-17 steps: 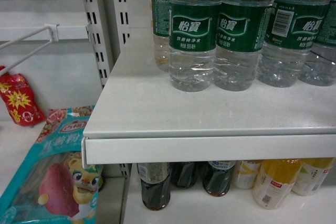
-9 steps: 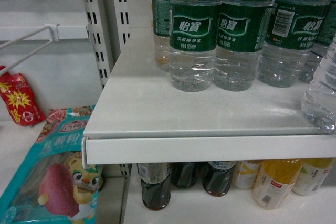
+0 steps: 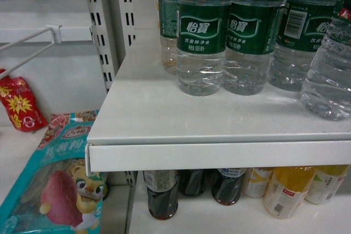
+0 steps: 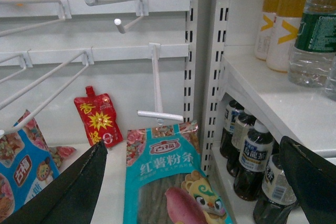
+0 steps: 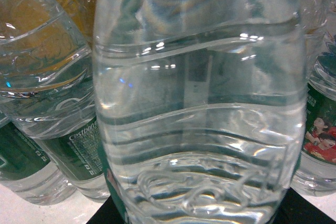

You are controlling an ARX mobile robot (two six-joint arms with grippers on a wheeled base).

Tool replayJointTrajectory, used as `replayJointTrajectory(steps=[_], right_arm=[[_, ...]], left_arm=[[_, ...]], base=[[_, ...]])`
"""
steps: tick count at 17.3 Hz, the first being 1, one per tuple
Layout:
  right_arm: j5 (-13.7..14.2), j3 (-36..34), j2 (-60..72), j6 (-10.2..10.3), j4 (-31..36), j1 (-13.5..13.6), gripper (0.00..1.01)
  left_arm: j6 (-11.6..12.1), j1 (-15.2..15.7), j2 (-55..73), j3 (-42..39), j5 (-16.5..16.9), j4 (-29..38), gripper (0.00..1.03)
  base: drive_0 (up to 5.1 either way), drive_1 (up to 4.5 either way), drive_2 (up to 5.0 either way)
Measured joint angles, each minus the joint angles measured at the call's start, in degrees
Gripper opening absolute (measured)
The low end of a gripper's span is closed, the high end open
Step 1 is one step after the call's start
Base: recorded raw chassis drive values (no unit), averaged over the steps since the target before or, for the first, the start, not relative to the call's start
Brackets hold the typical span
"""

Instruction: Move water from second to third shelf

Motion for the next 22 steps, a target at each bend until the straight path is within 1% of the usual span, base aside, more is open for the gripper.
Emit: replayJointTrajectory(steps=[4,9,10,11,12,13,15,16,17,22], right_arm=[[-0.1,0.5,1.9,-0.1,1.8,0.1,0.39],[-0.2,0.5,2.3,-0.2,2.1,0.4,0.39],[-0.5,0.5,2.3,-0.4,2.0,0.4,0.49],[-1.0,0.5,2.5,-0.3,2.0,0.4,0.61],[-1.1,0.5,2.6,-0.3,2.0,0.4,0.63],[-1.4,0.4,2.6,-0.3,2.0,0.4,0.68],[-1.8,0.3,2.6,-0.3,1.9,0.4,0.84],[-1.9,0.3,2.6,-0.3,1.9,0.4,0.95],[-2.2,0.3,2.6,-0.3,1.9,0.4,0.98],[-2.3,-0.3,0.5,-0.4,-0.2,0.5,0.98]], left_arm=[[0.0,0.0,0.0,0.0,0.0,0.0,0.98],[0.0,0.0,0.0,0.0,0.0,0.0,0.98],[0.0,0.0,0.0,0.0,0.0,0.0,0.98],[0.0,0.0,0.0,0.0,0.0,0.0,0.98],[0.0,0.0,0.0,0.0,0.0,0.0,0.98],[0.0,0.0,0.0,0.0,0.0,0.0,0.98],[0.0,0.0,0.0,0.0,0.0,0.0,0.98],[0.0,0.0,0.0,0.0,0.0,0.0,0.98],[0.0,0.0,0.0,0.0,0.0,0.0,0.98],[0.0,0.0,0.0,0.0,0.0,0.0,0.98]], base=[[0.0,0.0,0.0],[0.0,0.0,0.0],[0.0,0.0,0.0],[0.0,0.0,0.0],[0.0,0.0,0.0],[0.0,0.0,0.0],[0.0,0.0,0.0],[0.0,0.0,0.0],[0.0,0.0,0.0],[0.0,0.0,0.0]])
